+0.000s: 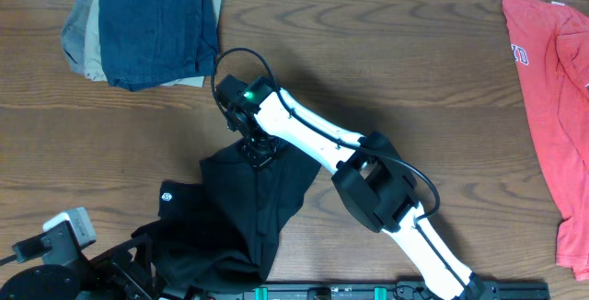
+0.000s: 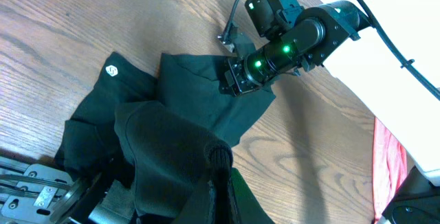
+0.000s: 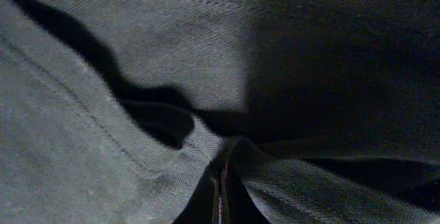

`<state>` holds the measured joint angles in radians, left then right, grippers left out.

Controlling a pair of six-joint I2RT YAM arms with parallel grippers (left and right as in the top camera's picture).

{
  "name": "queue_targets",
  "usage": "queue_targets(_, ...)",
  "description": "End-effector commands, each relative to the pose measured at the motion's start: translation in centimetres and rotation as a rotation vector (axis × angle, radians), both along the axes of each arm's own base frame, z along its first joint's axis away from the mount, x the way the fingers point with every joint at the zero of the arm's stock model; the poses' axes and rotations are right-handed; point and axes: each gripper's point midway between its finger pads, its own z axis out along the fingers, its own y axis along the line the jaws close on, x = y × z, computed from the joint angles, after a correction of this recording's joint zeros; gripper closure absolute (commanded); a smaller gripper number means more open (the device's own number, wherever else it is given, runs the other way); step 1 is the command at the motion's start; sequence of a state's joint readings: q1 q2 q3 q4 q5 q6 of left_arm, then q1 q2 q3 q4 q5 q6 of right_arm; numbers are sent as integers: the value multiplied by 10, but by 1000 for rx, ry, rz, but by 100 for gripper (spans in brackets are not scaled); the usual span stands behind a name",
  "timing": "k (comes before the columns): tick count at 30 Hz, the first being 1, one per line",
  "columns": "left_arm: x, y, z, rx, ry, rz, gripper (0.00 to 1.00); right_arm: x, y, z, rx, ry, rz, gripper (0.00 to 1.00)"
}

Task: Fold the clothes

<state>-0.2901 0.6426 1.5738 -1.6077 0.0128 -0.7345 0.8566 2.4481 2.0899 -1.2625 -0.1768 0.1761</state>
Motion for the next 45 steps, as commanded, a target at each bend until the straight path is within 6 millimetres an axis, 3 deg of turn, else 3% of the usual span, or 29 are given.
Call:
queue_targets(1, -4, 7, -7, 32, 34, 23, 94, 10, -10, -7, -36, -14, -55, 99)
queue_targets(4, -2, 6, -6, 29, 27, 24, 94, 27, -22, 1, -61, -43, -122, 99)
queue_targets(8, 1, 6, -3, 16, 11, 32, 94, 66, -56, 32, -119, -149, -261, 99)
queue_targets(14, 6, 23, 1, 55, -17, 137, 94, 120, -126, 126, -74, -327, -473, 99)
queue_targets(17, 13, 33, 5, 81, -39, 200, 94, 138, -182, 189, -4, -421, -611, 99)
queue_targets(21, 32, 32, 15, 86, -83, 224, 94, 134, -258, 252, 61, -493, -785, 99)
queue_targets(26, 76, 20, 18, 90, -86, 223, 94, 101, -343, 298, 48, -544, -976, 99)
queue_targets(30, 120, 6, -2, 125, 4, 215, 94, 70, -400, 323, 24, -586, -1126, 99)
queue_targets(34, 157, -15, -37, 148, 167, 169, 94, 42, -432, 338, -1, -612, -1215, 99)
queue_targets(37, 176, -33, -70, 150, 314, 123, 94, 24, -440, 340, -24, -594, -1242, 99)
queue_targets(40, 186, -45, -98, 145, 433, 91, 94, 21, -440, 336, -34, -581, -1223, 99)
queue_targets(44, 186, -49, -121, 176, 542, 60, 94, 18, -439, 314, -71, -508, -1188, 97)
queue_targets(45, 185, -49, -124, 188, 561, 50, 94, 16, -438, 307, -81, -483, -1179, 90)
